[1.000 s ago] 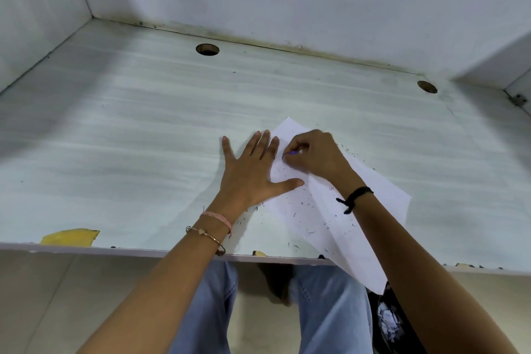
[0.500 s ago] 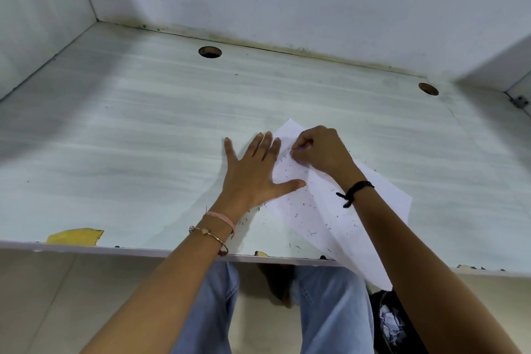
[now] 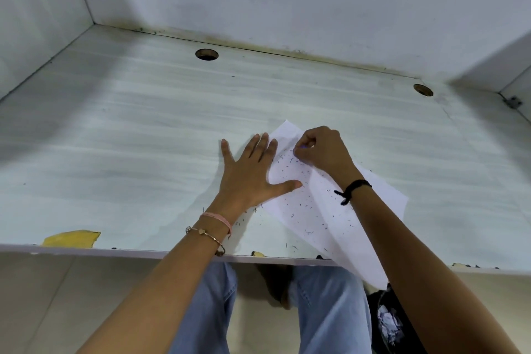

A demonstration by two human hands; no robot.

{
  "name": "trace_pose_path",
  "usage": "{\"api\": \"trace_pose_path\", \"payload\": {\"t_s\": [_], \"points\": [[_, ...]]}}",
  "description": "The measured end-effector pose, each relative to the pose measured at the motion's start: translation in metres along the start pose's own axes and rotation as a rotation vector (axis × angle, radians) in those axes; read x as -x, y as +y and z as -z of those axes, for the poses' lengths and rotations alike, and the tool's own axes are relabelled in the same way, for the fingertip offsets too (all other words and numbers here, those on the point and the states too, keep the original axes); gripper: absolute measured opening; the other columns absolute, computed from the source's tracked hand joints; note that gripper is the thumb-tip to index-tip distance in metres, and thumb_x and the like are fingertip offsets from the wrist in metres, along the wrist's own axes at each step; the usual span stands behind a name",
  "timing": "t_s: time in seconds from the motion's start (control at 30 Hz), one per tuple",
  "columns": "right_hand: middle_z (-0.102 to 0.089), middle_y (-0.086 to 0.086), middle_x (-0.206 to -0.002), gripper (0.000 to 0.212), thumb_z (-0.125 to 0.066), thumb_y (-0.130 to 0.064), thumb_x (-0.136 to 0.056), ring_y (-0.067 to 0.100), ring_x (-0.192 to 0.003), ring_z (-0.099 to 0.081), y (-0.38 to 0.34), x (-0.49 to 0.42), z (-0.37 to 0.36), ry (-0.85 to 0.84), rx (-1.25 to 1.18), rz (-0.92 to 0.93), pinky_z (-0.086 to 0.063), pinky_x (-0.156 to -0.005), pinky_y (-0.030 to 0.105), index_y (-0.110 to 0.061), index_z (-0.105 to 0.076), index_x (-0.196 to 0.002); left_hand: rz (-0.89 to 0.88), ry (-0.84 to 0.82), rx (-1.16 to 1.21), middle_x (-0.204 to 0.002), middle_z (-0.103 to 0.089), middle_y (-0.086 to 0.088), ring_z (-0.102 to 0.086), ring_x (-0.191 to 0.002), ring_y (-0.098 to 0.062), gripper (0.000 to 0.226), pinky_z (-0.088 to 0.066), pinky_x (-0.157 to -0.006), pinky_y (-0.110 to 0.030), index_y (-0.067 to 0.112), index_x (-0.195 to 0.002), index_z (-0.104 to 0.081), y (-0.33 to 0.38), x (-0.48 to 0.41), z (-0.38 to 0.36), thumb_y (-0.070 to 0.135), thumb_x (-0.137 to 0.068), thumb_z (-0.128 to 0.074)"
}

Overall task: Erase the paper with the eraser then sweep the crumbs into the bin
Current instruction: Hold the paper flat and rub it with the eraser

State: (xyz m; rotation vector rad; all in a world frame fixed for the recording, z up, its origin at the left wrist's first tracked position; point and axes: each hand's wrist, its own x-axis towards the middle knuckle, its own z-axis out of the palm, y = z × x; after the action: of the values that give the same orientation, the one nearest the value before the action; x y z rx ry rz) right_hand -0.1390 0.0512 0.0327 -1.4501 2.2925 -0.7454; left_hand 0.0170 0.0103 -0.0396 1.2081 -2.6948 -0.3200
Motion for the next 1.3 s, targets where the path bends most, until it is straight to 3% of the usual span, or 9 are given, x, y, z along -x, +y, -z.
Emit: {"api": "trace_pose_path", "payload": {"t_s": [0.1,0.23,0.37,0.53,0.67,0.83,0.97,1.13,1.3], "points": [[-0.072,0.002,-0.074,0.006,-0.068,-0.01,-0.074,0.014,-0.068,-0.061,-0.005,0.01,-0.011,-0.186,0.018,0.081,-0.047,-0.06,0.023,-0.01,-0.075,-0.075,-0.006,0.021,-0.023,-0.165,0.005,0.003,0.01,-0.15,-0.009,0.108,0.011,-0.108,-0.071,0.025,-0.157,-0.001,0.0,-0.001,0.0,0.092,-0.073,-0.016],[-0.062,0.0,-0.063,0.008,-0.066,-0.004,-0.073,0.01,-0.054,-0.051,0.002,-0.002,-0.005,0.052,-0.031,-0.009,-0.037,-0.045,0.008,-0.001,-0.073,-0.077,0.0,0.0,-0.004,-0.164,0.006,0.004,0.011,-0.149,-0.008,0.108,0.014,-0.108,-0.07,0.026,-0.157,-0.001,0.0,0.0,0.001,0.092,-0.073,-0.016],[-0.072,0.005,-0.077,0.008,-0.068,-0.01,-0.075,0.012,-0.067,-0.059,-0.009,0.008,-0.013,-0.2,0.017,0.064,-0.046,-0.061,0.022,-0.007,-0.074,-0.078,-0.006,0.028,-0.019,-0.165,0.004,0.003,0.009,-0.15,-0.009,0.106,0.012,-0.108,-0.071,0.025,-0.157,-0.003,0.0,0.0,0.0,0.091,-0.075,-0.018],[-0.06,0.006,-0.062,0.011,-0.064,-0.003,-0.073,0.011,-0.053,-0.05,0.002,-0.007,-0.002,0.054,0.01,-0.047,-0.036,-0.046,0.014,0.002,-0.072,-0.078,0.001,-0.013,-0.008,-0.164,0.007,0.004,0.012,-0.149,-0.008,0.107,0.014,-0.109,-0.07,0.026,-0.157,0.001,0.0,0.0,0.002,0.092,-0.073,-0.017],[-0.068,0.004,-0.07,0.008,-0.067,-0.008,-0.074,0.008,-0.059,-0.053,-0.008,0.007,-0.011,-0.188,0.022,0.038,-0.04,-0.055,0.018,-0.003,-0.073,-0.077,-0.004,0.025,-0.021,-0.165,0.004,0.003,0.009,-0.15,-0.009,0.107,0.011,-0.108,-0.071,0.025,-0.157,-0.002,0.0,0.0,0.0,0.092,-0.074,-0.016],[-0.062,0.003,-0.066,0.007,-0.065,-0.003,-0.073,0.012,-0.056,-0.052,0.012,-0.011,0.005,0.048,-0.044,-0.091,-0.042,-0.053,0.021,-0.003,-0.072,-0.074,0.006,-0.006,-0.008,-0.164,0.008,0.005,0.013,-0.149,-0.008,0.109,0.015,-0.109,-0.069,0.026,-0.157,0.001,0.0,0.001,0.002,0.093,-0.073,-0.017],[-0.065,-0.005,-0.066,0.006,-0.067,-0.01,-0.075,0.004,-0.057,-0.052,-0.003,0.007,-0.01,-0.178,0.025,0.076,-0.038,-0.05,0.009,-0.009,-0.073,-0.074,0.002,0.004,-0.011,-0.164,0.008,0.005,0.012,-0.149,-0.008,0.107,0.014,-0.109,-0.07,0.027,-0.157,0.001,0.0,-0.001,0.0,0.092,-0.074,-0.016],[-0.061,0.0,-0.065,0.005,-0.066,-0.004,-0.076,0.008,-0.056,-0.052,0.022,-0.013,0.01,0.08,-0.059,-0.067,-0.038,-0.048,0.012,-0.005,-0.071,-0.073,0.018,-0.017,-0.009,-0.164,0.011,0.007,0.015,-0.148,-0.006,0.11,0.015,-0.109,-0.068,0.027,-0.156,0.003,0.0,0.0,0.001,0.094,-0.071,-0.016],[-0.066,-0.002,-0.069,0.007,-0.067,-0.009,-0.075,0.003,-0.056,-0.051,0.002,0.005,-0.015,-0.129,0.019,0.116,-0.036,-0.048,0.006,-0.011,-0.07,-0.069,0.008,-0.015,-0.019,-0.164,0.01,0.005,0.014,-0.149,-0.007,0.107,0.014,-0.109,-0.069,0.027,-0.156,0.002,0.002,0.001,0.003,0.092,-0.074,-0.017]]}}
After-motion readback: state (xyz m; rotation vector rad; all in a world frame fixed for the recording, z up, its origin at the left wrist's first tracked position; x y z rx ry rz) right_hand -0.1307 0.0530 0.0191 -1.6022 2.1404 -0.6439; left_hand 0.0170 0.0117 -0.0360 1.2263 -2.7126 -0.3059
